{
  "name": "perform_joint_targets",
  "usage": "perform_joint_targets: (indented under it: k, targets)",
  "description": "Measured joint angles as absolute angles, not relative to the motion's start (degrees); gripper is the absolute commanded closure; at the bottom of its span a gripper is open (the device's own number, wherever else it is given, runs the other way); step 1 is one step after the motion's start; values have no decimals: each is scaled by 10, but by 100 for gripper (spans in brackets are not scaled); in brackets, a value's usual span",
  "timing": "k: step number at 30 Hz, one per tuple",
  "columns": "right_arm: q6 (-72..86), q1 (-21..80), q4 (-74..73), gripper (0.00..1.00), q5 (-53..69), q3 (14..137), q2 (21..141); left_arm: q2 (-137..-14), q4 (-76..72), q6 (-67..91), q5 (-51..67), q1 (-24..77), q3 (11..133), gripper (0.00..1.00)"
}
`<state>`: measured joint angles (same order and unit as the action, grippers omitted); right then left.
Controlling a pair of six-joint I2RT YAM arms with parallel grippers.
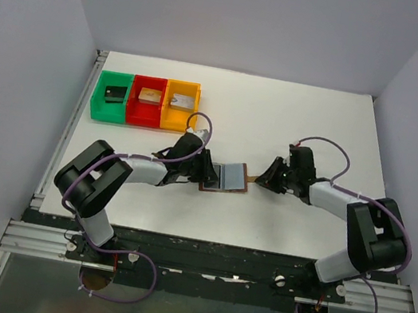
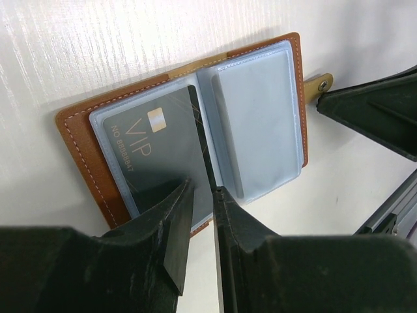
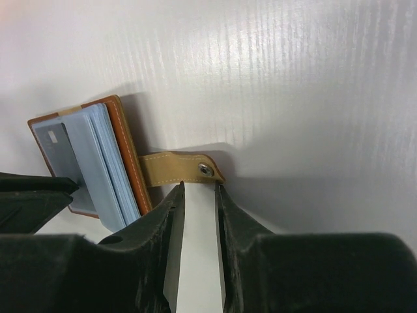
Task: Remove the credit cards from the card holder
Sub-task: Remove the credit card from the card holder.
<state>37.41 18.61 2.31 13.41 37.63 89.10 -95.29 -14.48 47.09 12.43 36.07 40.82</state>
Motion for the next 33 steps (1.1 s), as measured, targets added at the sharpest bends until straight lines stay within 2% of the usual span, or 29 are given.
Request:
perform_joint_targets:
  k: [9,16,26,30,33]
  targets:
    - [374,183,-3,64,132,353,776,-953,-131,457,125,361,419,58]
    - [365,189,-20,61,157,388,724,-950,-113,442,125,361,427,55]
    - [344,248,-2,55,244,466,769,-901,-82,428,125,361,428,51]
    - [342,258,8,52,256,479,807,-872,-75,428,124,361,427,51]
    - [350,260,28,53,265,484,843,-856,-76,429,119,361,426,55]
